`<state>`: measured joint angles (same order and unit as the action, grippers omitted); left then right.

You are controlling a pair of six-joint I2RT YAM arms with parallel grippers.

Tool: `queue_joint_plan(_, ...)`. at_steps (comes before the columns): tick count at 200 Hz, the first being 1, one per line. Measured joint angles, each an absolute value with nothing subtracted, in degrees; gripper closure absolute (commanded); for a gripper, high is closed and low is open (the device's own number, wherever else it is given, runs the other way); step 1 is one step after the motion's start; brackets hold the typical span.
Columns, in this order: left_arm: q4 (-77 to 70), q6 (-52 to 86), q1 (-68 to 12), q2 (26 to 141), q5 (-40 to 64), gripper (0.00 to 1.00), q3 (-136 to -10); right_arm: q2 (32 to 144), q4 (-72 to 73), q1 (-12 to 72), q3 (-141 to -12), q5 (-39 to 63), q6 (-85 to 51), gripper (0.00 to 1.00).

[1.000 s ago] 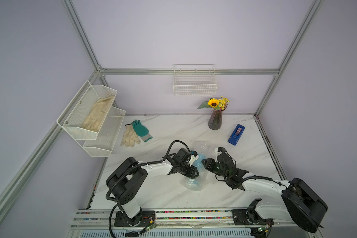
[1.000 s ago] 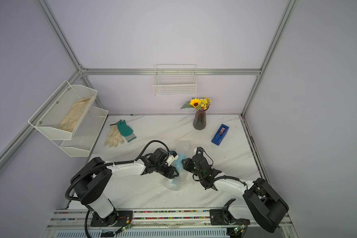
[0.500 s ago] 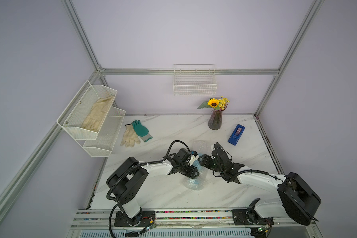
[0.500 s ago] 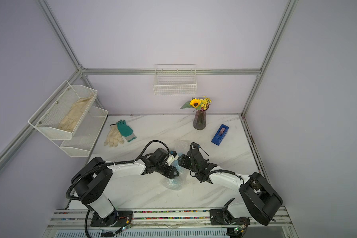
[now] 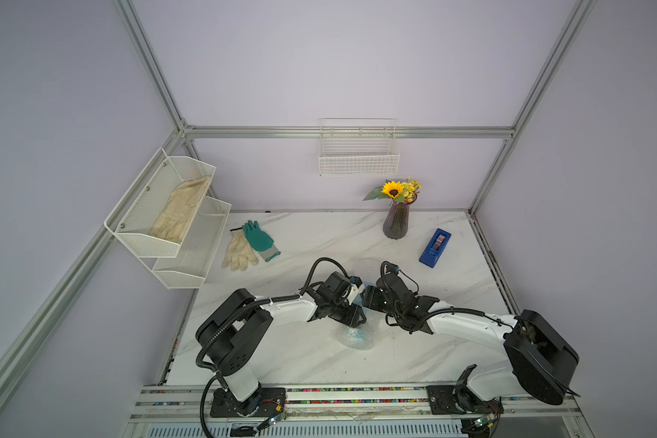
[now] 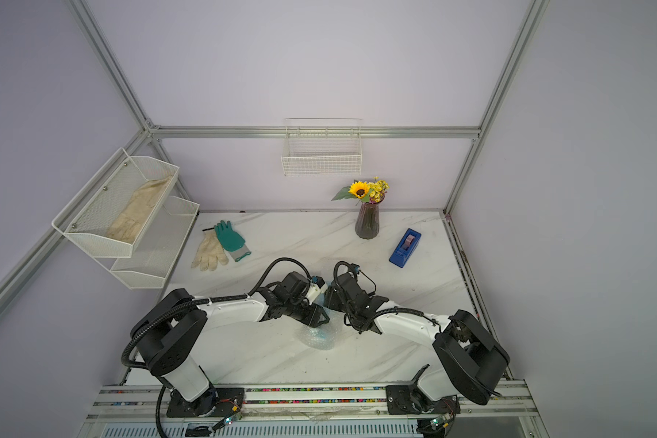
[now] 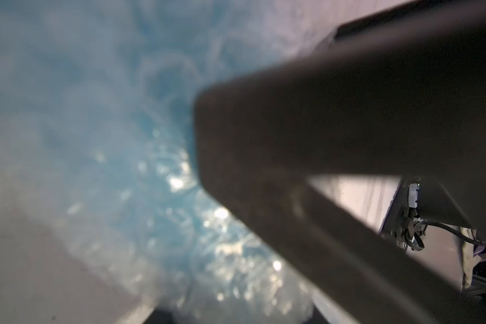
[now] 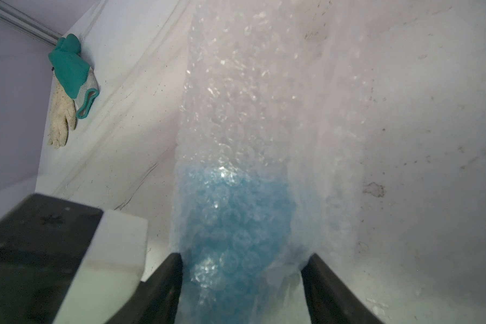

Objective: Wrap wine glasses in bubble wrap
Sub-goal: Stick the tape on the bubble wrap.

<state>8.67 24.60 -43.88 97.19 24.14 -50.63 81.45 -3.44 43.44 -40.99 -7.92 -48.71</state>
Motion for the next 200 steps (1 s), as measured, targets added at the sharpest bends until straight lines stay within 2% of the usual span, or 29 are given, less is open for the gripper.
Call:
queue_joint_plan(19, 9.1, 25.0, -43.9, 96.9, 23.4, 0.30, -50.6, 78.1, -5.4, 42.6, -41.0, -6.4, -47.6, 0.25)
queue_joint_plan(45, 11.6, 24.5, -43.9, 95.2, 22.4, 0.15, -50.7, 72.1, -5.8, 38.4, -41.5, -2.4, -46.4, 0.25)
queue_joint_plan(82, 15.6, 24.3, -44.1, 91.2, 21.5, 0.08, -50.8, 66.7, -5.8, 32.6, -42.6, 1.0, -44.7, 0.25)
queue_joint_plan(103, 18.4, 24.2, -44.1, 89.8, 20.3, 0.00, -51.5, 66.3, -6.0, 30.9, -42.4, 2.9, -44.2, 0.25)
queue_joint_plan(167, 26.2, 25.0, -43.2, 89.2, 13.6, 0.00, -61.5, 66.4, -5.0, 24.9, -36.4, 8.1, -43.5, 0.26)
queue_joint_plan(200, 27.0, 26.7, -41.1, 93.1, 11.9, 0.00, -68.5, 68.3, -3.1, 21.8, -33.9, 11.1, -43.6, 0.29)
